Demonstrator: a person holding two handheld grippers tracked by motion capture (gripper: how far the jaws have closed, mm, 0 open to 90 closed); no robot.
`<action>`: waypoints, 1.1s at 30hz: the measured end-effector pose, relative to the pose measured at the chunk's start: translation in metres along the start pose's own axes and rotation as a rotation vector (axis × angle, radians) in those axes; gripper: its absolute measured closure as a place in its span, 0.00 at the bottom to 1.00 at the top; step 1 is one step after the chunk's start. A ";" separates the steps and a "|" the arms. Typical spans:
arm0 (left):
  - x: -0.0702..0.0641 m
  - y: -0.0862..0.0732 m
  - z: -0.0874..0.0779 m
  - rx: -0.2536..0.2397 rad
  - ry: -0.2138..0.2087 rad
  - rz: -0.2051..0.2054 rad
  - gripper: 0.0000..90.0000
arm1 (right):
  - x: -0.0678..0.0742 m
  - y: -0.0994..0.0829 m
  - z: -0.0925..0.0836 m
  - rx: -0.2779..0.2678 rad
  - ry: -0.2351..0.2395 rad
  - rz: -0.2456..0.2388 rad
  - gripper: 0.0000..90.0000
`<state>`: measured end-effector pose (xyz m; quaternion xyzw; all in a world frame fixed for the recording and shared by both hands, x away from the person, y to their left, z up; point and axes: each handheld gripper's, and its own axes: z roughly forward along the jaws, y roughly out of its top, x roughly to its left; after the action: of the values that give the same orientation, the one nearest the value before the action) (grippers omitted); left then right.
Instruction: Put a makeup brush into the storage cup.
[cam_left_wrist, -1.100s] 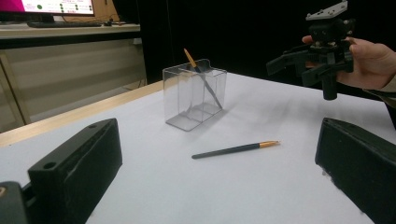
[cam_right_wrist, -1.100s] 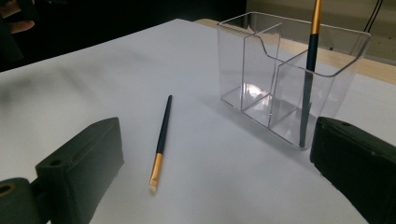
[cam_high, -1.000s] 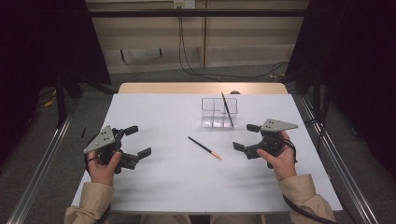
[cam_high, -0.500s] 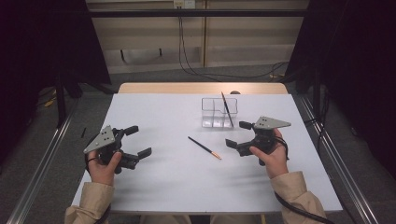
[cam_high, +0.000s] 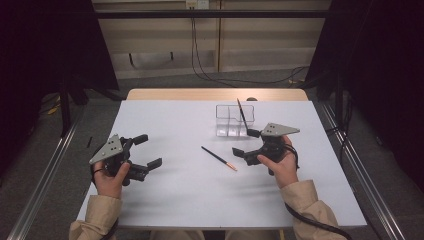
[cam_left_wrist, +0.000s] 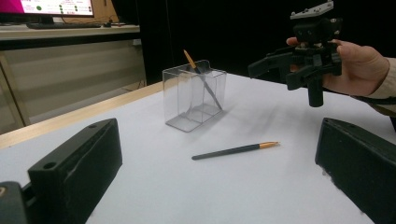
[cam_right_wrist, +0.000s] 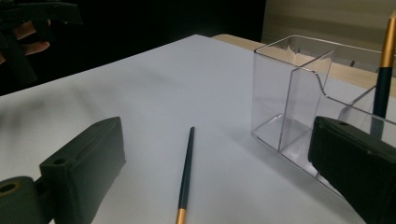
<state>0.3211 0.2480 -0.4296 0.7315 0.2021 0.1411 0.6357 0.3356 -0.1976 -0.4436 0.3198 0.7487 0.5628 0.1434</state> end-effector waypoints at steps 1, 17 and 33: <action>0.000 0.000 0.000 0.000 0.000 -0.001 0.00 | 0.001 0.001 0.002 0.004 0.002 0.001 0.04; 0.001 -0.001 0.000 0.003 -0.003 0.001 0.00 | 0.003 0.006 0.027 0.091 0.025 -0.007 0.04; 0.002 -0.002 0.001 0.010 -0.006 -0.006 0.00 | 0.003 0.015 0.043 0.337 0.031 -0.041 0.08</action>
<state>0.3232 0.2478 -0.4320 0.7345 0.2029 0.1361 0.6331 0.3630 -0.1607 -0.4433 0.3155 0.8409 0.4309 0.0877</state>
